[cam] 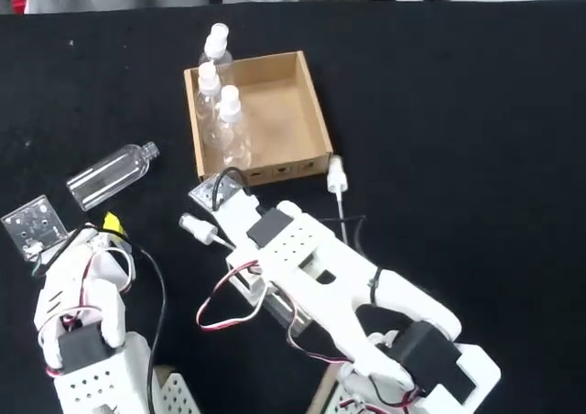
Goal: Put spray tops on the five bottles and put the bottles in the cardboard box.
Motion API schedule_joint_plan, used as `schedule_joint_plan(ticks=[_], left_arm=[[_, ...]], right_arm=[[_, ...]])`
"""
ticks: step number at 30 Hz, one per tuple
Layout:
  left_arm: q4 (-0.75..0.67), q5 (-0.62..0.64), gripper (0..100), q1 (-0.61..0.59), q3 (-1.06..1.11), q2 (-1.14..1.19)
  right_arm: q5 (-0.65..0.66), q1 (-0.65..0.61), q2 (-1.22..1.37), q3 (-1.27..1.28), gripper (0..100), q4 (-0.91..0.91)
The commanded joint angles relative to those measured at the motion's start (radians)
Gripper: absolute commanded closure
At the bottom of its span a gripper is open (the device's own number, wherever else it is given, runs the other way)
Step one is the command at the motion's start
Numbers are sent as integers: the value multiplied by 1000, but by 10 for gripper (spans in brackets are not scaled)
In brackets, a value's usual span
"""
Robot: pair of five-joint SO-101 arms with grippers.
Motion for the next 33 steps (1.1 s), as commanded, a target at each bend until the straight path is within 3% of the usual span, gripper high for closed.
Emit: schedule_joint_plan(ticks=[1, 7, 19, 26, 33], left_arm=[[69, 11, 847, 1, -139, 0], [83, 15, 791, 35, -162, 2], [81, 12, 795, 93, -231, 37], [81, 21, 795, 143, -383, 327], [83, 112, 790, 150, -547, 661]], right_arm=[[2, -20, -68, -64, 895, -9], [-3, -81, -71, -59, 895, -6], [3, -77, -312, 44, 895, -43], [3, -77, -309, 102, 898, -129], [3, -77, -309, 107, 897, -121]])
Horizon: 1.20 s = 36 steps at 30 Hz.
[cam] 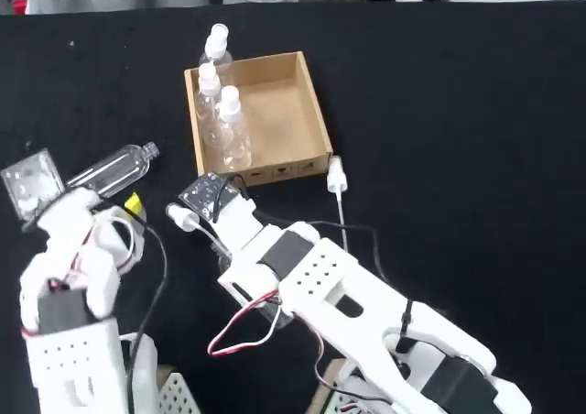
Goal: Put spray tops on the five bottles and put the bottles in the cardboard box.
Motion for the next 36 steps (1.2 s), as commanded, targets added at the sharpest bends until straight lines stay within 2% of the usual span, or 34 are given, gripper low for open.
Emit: schedule_joint_plan(ticks=[1, 7, 17, 25, 30, 36], left_arm=[[2, 44, 790, 15, -117, 149], [2, 100, 790, 24, -183, 301], [2, 238, 794, 174, -216, 437], [-12, 256, 795, 177, -225, 520], [-87, 353, 795, 179, -223, 577], [-153, 368, 793, 179, -225, 660]], right_arm=[[3, -15, -53, -4, 897, -14], [3, -15, -54, 12, 896, -20], [-3, -15, -54, 22, 895, -21], [-3, -15, -54, 24, 895, -20], [-5, -15, -54, 24, 895, -17], [-5, -15, -54, 24, 895, -14]])
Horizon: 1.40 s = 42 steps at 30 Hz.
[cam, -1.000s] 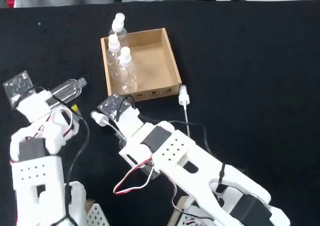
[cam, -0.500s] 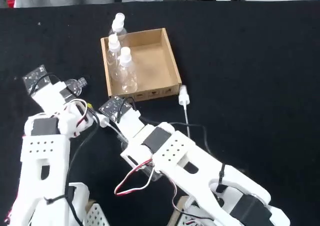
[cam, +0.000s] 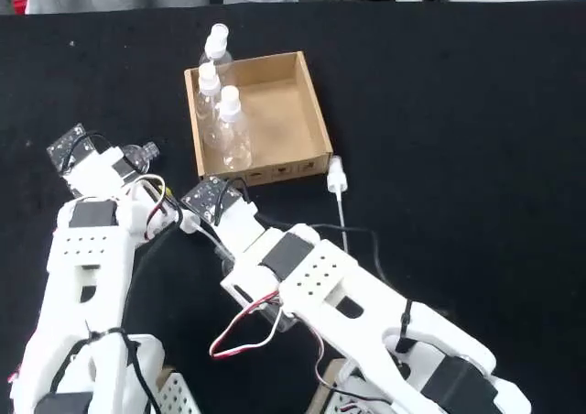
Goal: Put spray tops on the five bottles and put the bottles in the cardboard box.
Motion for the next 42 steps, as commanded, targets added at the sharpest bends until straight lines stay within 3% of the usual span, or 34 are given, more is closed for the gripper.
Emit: schedule_joint_plan(ticks=[1, 8, 35, 42], left_arm=[[-54, 17, 792, 12, -65, 37], [-78, 183, 790, 102, -93, 132], [-87, 219, 796, 113, -282, 532], [-173, 218, 972, 105, -259, 543]], right_arm=[[-5, -15, -54, -1, 895, -12], [-5, -15, -54, 7, 895, -14], [-5, -15, -54, 19, 895, -20], [-5, -15, -54, 19, 895, -20]])
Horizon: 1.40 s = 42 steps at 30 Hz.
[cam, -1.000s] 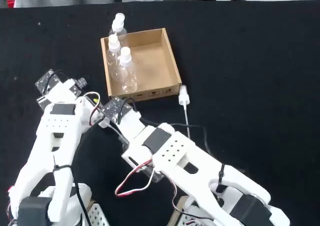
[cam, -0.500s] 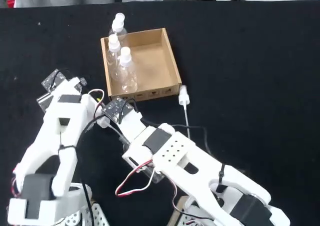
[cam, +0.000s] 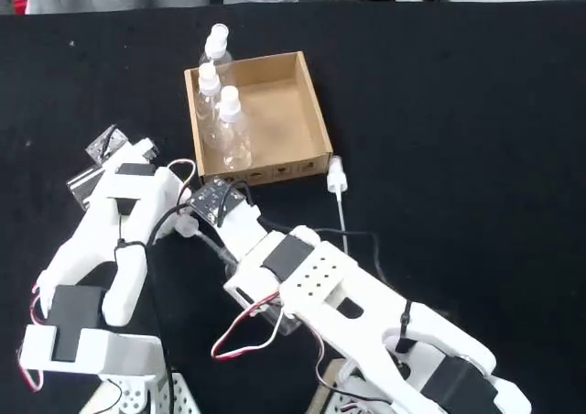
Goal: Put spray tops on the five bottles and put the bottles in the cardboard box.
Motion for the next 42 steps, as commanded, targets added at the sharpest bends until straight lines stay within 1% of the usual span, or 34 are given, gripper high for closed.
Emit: schedule_joint_plan(ticks=[1, 2, 4, 10, 13, 17, 21, 24, 32, 37, 42], left_arm=[[-57, 5, 953, 1, -19, -9], [-63, 5, 949, 1, -10, -14], [-63, 5, 976, 7, -8, -14], [-61, 5, 972, -2, -7, -17], [-11, 5, 972, -2, -15, -51], [58, 2, 972, -18, -8, -181], [46, 3, 972, -81, 41, -322], [34, 2, 972, -96, 84, -431], [35, 3, 972, -88, 147, -710], [35, 5, 973, -12, 189, -852], [35, 5, 973, 10, 245, -996]], right_arm=[[-3, -15, -53, -5, 895, -20], [-3, -15, -53, -5, 895, -20], [-3, -15, -53, -5, 895, -18], [-3, -15, -58, -8, 896, -11], [-3, -15, -108, 1, 898, -5], [3, -15, -213, 39, 896, 8], [5, -15, -288, 70, 896, 3], [5, -15, -300, 73, 896, 3], [6, -20, -305, 70, 896, 3], [34, -20, -306, 64, 895, 3], [34, -15, -308, 61, 895, -11]])
